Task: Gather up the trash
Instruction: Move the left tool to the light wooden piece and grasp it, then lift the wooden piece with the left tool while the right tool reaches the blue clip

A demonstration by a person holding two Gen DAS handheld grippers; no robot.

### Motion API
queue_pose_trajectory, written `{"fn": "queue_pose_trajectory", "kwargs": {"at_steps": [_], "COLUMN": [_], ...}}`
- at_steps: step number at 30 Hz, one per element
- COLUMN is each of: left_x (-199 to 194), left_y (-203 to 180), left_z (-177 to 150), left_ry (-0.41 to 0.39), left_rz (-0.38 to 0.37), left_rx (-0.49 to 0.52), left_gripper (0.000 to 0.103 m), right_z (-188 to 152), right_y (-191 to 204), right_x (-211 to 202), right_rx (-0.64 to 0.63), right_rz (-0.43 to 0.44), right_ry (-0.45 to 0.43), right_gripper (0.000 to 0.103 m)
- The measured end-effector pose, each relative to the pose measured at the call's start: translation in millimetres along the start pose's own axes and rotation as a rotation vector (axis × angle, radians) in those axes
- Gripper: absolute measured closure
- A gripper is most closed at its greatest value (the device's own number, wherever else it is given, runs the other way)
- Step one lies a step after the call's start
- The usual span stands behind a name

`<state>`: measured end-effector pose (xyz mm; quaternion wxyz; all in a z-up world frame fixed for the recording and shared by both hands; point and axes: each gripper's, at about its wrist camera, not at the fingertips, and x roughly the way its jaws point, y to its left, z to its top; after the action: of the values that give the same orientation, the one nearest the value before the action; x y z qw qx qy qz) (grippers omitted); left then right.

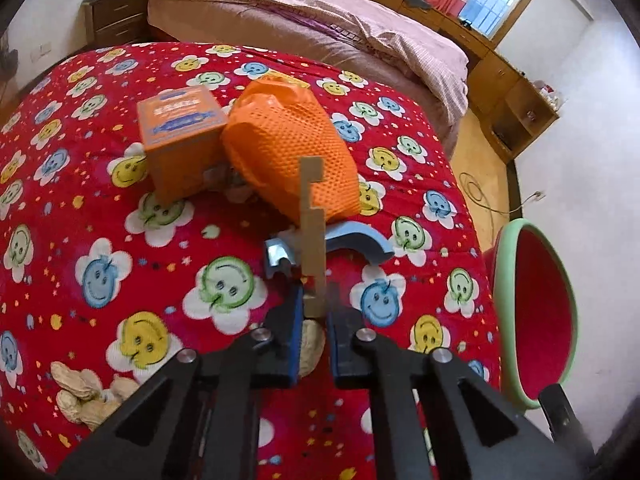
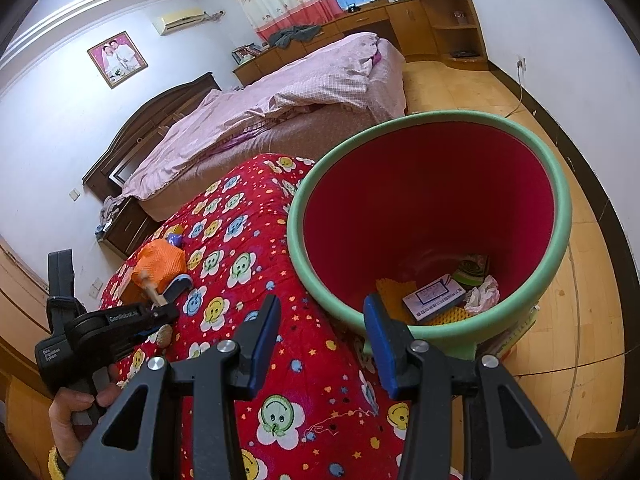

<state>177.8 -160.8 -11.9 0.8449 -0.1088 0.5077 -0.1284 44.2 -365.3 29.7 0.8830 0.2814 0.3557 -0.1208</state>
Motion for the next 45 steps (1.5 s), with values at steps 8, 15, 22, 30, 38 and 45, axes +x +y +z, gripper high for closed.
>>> {"fn": "queue_pose_trajectory", "kwargs": {"at_steps": [8,15,22,30,38,45], "left_x": [-28.7,-51.1,-60.8,-60.3,-57.0,-49.4], "left_y": [23.6,50.1,89.4,127.1,143.4,141.2], "left_z": [-2.7,-3.6,-2.0,-4.3,-1.1,7.9], "left_ry": [-0.039,-0.052,-0.06,-0.04,-0.018,-0.037], "left_rz": [0.016,0.03,0.094,0.136,0.127,0.159], "left_rx": [0.051,0.065,0.019,-0.033,-0.084,-0.067], "left_gripper": [0.093,0.093,0.093,0.093,0.075,0.067], "right_z": [-2.2,-4.6,-9.7,-13.0,-16.0,-18.2], "right_y": [16.0,37.0,64.4,109.2,153.1,178.4], "right_x": [5.6,13.9,28.1,54.7,86.9,111.7], "right_rx": [-0.034,-0.075,-0.133,-0.227,-0.311,-0.322], "right_rz": [0.023,0.044,0.068,0.118,0.162,0.16], "right_ry": [0.02,0.042,0.079,0.129,0.175,0.199], "right_gripper": [0.056,0.056,0.056,0.056,0.047,0.034]}}
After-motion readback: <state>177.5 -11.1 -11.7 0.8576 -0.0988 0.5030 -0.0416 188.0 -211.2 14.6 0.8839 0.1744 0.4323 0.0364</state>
